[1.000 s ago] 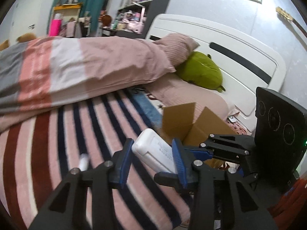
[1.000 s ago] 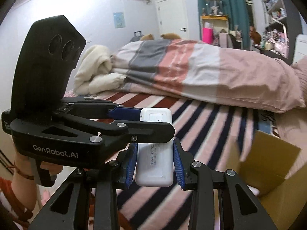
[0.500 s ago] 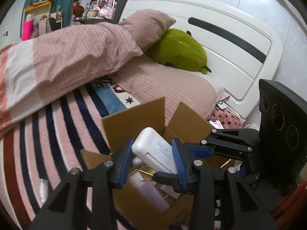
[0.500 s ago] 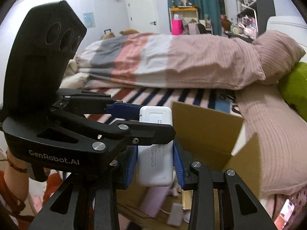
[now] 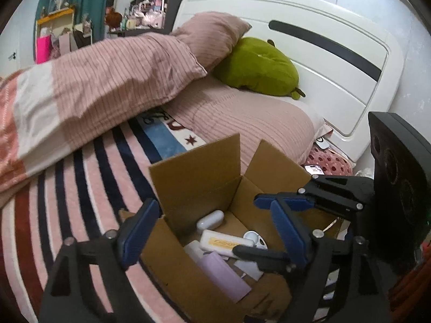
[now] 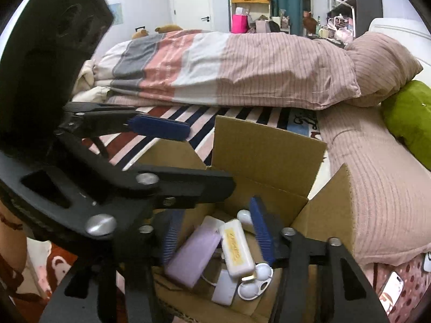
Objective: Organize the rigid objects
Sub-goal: 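Carry the USB stick into the cardboard box and release it, then reach the right gripper to the white pump bottle and grasp it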
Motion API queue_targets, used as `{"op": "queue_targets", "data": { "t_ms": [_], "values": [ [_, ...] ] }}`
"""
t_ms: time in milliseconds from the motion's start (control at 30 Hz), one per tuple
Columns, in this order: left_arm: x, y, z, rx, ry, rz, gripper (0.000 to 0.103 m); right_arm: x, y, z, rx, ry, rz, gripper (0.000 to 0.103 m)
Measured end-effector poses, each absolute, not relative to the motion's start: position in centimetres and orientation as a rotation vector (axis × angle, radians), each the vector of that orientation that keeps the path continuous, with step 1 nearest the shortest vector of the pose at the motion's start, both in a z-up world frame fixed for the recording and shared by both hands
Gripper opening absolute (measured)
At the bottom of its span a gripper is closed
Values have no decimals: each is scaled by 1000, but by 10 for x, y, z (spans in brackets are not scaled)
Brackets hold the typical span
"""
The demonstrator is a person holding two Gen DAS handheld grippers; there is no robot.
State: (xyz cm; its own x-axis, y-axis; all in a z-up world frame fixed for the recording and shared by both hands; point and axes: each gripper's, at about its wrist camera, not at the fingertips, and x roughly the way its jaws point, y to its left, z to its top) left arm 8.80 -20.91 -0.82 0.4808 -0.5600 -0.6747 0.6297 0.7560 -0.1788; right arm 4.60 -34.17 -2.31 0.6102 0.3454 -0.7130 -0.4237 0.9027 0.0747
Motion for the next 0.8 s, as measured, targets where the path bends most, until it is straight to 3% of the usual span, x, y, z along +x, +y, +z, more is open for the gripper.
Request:
{"op": "queue_targets", "data": {
  "t_ms": [333, 600, 800],
  "values": [
    [63, -164, 11, 63, 732, -677, 86, 32, -329, -3, -135, 785, 401, 73],
    [51, -77, 12, -10, 689, -555, 87, 33, -272, 10, -157, 762, 477, 75],
    [52, 4, -8, -71, 701, -404, 93, 45, -205, 2, -166, 769, 592, 77]
  ]
}}
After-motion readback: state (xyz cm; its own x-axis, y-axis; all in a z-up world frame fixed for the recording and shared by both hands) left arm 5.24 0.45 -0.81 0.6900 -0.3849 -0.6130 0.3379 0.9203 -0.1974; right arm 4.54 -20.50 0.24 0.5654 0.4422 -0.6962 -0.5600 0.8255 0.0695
